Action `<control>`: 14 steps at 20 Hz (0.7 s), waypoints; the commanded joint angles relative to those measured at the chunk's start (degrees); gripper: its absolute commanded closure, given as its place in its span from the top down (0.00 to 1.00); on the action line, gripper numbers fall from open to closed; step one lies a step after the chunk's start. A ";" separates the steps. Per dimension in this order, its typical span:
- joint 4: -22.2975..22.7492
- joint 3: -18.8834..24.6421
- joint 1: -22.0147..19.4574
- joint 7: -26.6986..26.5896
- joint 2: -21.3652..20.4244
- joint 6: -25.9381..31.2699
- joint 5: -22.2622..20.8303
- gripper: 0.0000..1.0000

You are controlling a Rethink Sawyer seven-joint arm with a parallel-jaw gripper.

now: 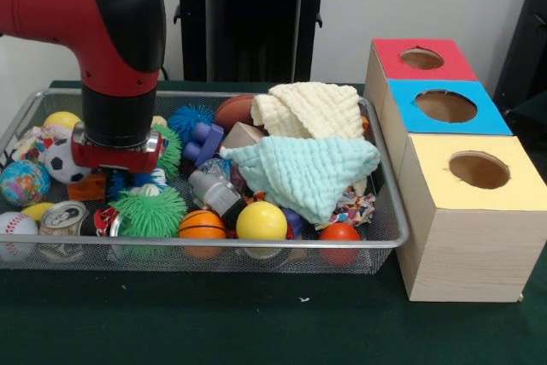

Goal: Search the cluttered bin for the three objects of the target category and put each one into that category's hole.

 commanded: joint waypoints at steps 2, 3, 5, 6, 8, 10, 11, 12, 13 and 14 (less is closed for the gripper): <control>-4.20 0.65 -3.24 -17.55 1.38 9.29 -6.58 0.00; -4.06 0.72 -3.41 -17.40 1.36 9.20 -6.72 0.00; -3.87 0.75 -3.69 -17.00 1.35 9.02 -6.96 0.00; -3.66 0.70 -3.83 -17.05 1.16 8.93 -7.14 0.00; -3.13 0.61 -4.25 -17.43 0.76 8.86 -7.46 0.00; -2.63 0.50 -4.89 -18.51 0.28 9.10 -7.79 0.00; -2.40 0.49 -5.34 -19.23 0.00 9.20 -7.99 0.00; -2.16 0.49 -5.79 -19.96 -0.28 9.29 -8.20 0.00; -2.01 0.46 -6.20 -20.49 -0.59 9.43 -8.38 0.00; -1.70 0.51 -6.66 -21.03 -1.08 9.67 -8.45 0.00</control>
